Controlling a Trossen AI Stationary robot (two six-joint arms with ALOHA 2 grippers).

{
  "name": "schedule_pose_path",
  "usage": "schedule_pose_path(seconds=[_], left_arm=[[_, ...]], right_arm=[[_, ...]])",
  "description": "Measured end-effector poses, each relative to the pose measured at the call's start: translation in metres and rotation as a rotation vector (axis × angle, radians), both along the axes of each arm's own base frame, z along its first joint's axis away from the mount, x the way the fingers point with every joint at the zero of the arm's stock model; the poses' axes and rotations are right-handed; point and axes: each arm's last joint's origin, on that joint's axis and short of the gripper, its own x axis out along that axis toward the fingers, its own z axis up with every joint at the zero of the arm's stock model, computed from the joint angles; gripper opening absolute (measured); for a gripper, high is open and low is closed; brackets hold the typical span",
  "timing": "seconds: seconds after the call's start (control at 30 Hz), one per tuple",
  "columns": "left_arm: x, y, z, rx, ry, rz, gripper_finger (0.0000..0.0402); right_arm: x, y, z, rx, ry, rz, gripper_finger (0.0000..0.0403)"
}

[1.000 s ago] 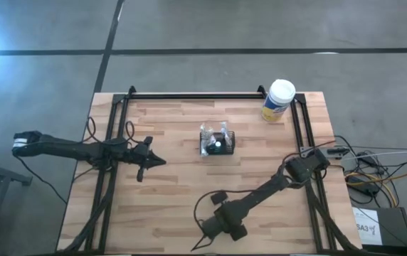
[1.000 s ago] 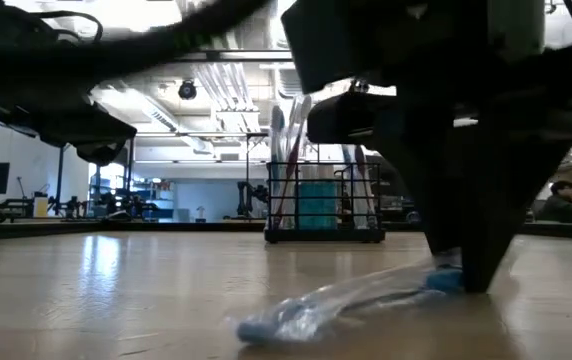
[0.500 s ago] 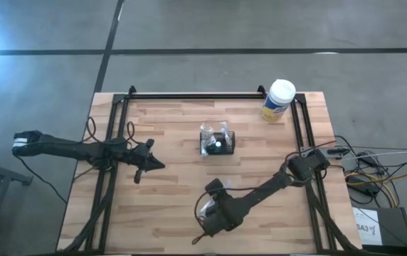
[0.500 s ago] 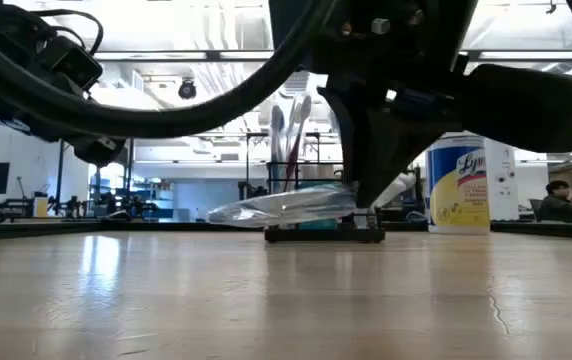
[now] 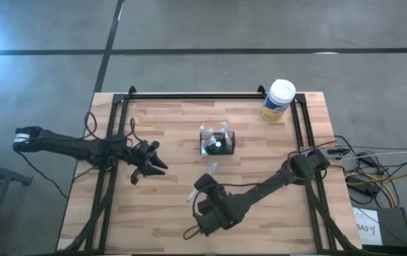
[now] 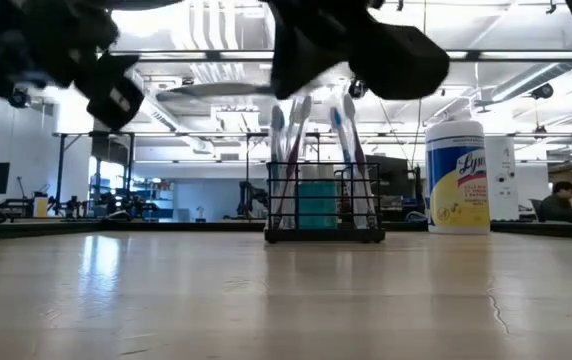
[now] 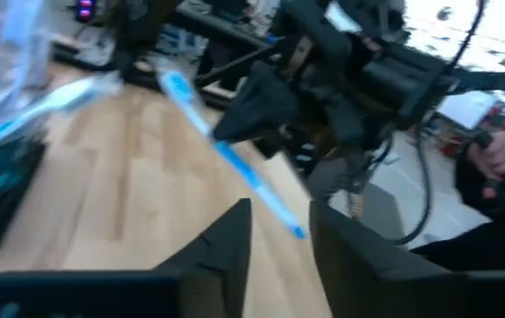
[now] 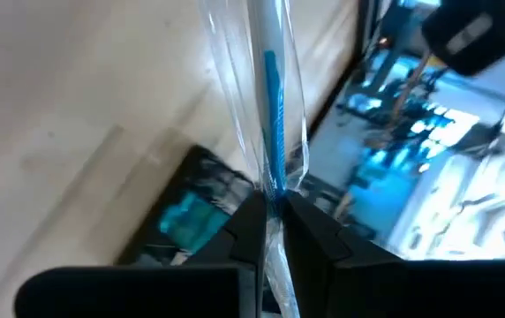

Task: Pick & Place toothbrushing station
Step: Put the blue toothbrush into the black wire organizer

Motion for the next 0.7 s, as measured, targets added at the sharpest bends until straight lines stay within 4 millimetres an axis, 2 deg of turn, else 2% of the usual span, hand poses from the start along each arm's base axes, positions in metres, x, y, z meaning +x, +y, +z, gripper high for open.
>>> schedule_pose_path(seconds=[0.23,0.4,0.7], left_arm=[[0.021,-0.009,0.027,-0.046,0.017,-0.140,0.0177],[0.043,-0.011,0.027,-0.083,0.107,-0.138,0.0195],[0.085,-0.023,0.028,-0.092,0.203,-0.283,0.0219]], right_arm=[[0.007,-0.004,0.017,-0.129,0.005,0.052,0.0028],[0.015,-0.012,0.025,-0.184,0.016,0.067,0.0028],[0.021,-0.026,0.030,-0.251,0.029,0.052,0.0028]])
